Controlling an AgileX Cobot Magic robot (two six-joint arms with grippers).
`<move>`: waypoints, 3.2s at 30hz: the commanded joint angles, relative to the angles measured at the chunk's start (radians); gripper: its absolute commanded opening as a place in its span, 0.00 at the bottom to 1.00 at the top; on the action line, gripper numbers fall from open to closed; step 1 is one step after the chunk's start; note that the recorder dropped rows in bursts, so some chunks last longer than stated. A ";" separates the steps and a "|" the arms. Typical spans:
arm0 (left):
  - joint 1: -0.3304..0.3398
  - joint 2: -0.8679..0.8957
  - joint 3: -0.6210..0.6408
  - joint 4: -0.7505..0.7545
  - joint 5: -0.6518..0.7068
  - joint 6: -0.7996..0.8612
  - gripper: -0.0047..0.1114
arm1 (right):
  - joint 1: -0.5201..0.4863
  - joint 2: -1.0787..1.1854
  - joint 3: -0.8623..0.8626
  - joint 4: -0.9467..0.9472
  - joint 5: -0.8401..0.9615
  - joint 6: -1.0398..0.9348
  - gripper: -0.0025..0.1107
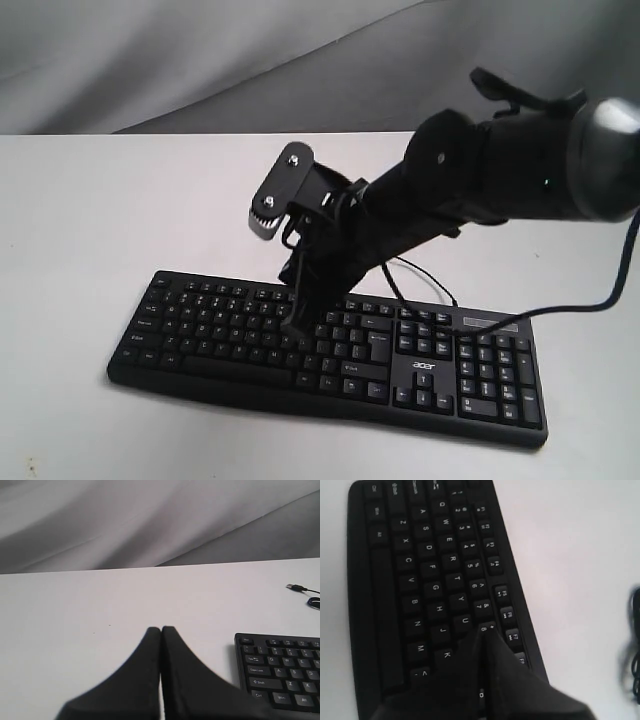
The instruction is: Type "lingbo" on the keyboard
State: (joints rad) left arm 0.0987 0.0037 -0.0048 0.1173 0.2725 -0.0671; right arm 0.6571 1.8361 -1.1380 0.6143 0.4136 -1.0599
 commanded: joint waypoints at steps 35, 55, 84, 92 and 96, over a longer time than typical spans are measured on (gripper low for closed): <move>0.001 -0.004 0.005 0.000 -0.011 -0.002 0.04 | 0.019 0.117 0.048 0.074 -0.002 -0.005 0.02; 0.001 -0.004 0.005 0.000 -0.011 -0.002 0.04 | 0.015 0.126 0.048 0.040 -0.001 -0.002 0.02; 0.001 -0.004 0.005 0.000 -0.011 -0.002 0.04 | 0.010 0.152 0.048 0.033 -0.021 -0.002 0.02; 0.001 -0.004 0.005 0.000 -0.011 -0.002 0.04 | 0.010 0.114 0.042 0.033 -0.017 -0.002 0.02; 0.001 -0.004 0.005 0.000 -0.011 -0.002 0.04 | 0.018 0.109 0.043 0.033 -0.060 -0.007 0.02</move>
State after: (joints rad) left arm 0.0987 0.0037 -0.0048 0.1173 0.2725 -0.0671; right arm 0.6742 1.9588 -1.0977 0.6497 0.3854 -1.0599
